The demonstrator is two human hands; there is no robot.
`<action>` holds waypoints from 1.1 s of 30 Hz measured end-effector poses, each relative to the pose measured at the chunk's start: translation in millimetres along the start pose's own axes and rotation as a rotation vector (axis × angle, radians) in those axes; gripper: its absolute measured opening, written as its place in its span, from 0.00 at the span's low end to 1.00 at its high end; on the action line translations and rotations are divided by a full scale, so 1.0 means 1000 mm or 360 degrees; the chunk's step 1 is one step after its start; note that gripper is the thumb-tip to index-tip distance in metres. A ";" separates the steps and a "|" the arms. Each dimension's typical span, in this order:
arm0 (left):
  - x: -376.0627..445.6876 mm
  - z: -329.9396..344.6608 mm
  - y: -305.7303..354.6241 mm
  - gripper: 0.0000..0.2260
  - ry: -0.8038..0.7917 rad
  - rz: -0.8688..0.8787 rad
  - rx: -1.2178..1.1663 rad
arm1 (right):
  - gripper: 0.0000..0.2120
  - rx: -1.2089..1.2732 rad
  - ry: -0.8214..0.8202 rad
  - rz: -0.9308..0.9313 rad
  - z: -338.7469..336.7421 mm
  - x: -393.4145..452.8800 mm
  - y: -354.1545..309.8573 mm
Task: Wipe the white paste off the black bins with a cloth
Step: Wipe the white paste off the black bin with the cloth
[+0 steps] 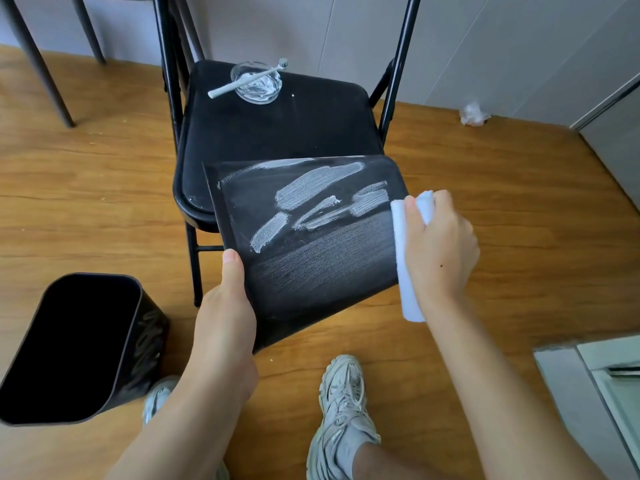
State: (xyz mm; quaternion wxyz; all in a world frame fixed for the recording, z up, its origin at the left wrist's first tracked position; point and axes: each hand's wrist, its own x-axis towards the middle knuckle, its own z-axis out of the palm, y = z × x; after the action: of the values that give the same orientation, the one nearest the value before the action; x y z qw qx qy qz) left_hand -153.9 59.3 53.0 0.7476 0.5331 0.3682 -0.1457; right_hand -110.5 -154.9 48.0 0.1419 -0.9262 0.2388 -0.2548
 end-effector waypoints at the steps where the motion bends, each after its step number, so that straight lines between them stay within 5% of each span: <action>1: 0.000 0.000 0.000 0.18 -0.0006 0.0001 -0.0007 | 0.15 0.0001 0.0000 0.0022 0.001 0.002 0.002; 15: 0.011 0.004 0.015 0.13 -0.0063 0.0218 0.0059 | 0.15 0.0109 0.0028 0.0224 0.008 -0.015 0.006; 20: 0.026 0.000 0.022 0.19 -0.0226 0.0027 -0.0037 | 0.15 0.0170 0.0036 0.0151 0.007 -0.012 0.008; 28: 0.023 0.014 0.012 0.19 0.0024 0.0403 0.0160 | 0.14 0.0174 -0.0039 0.0167 0.001 -0.023 0.011; 33: 0.024 0.012 0.007 0.18 0.0000 0.0381 0.0144 | 0.15 0.0231 -0.0005 0.0155 0.004 -0.003 0.002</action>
State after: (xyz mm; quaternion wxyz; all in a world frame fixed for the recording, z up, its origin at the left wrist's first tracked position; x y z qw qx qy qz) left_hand -128.6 55.6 42.2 0.7348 0.6065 0.2951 -0.0719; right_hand -111.6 -153.9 42.9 0.2214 -0.9012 0.2643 -0.2628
